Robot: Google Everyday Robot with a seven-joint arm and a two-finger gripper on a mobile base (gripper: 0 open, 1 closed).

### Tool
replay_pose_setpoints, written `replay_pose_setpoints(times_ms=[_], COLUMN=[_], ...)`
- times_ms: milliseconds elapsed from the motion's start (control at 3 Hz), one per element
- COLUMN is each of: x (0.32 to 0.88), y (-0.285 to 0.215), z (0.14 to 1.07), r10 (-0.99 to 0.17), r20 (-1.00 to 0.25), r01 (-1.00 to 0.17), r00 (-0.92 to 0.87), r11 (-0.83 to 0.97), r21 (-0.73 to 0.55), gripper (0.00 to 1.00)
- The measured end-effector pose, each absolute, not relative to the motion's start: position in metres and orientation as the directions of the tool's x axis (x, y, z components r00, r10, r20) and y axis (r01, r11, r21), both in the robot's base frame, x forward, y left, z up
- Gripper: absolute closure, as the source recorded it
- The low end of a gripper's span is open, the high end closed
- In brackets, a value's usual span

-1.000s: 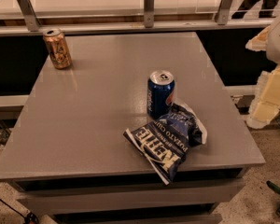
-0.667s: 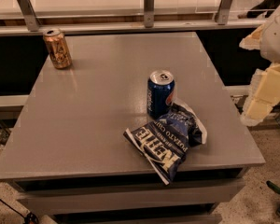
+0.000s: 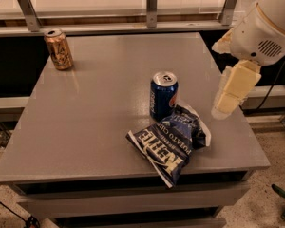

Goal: Move pepsi can near orange can

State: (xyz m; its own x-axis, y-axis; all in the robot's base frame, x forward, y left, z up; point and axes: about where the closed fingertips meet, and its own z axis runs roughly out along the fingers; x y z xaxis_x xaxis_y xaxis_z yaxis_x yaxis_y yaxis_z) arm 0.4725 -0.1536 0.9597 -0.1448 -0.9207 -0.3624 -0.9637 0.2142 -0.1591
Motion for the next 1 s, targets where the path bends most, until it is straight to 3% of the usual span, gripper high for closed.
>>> replay_pose_setpoints(times_ms=[1000], x=[0.518], y=[-0.066], z=[0.937], r10=[-0.808], r20=[-0.573], r01=[-0.984], r00=[-0.137], r11=[0.178], r21=[-0.017], gripper=[0.0])
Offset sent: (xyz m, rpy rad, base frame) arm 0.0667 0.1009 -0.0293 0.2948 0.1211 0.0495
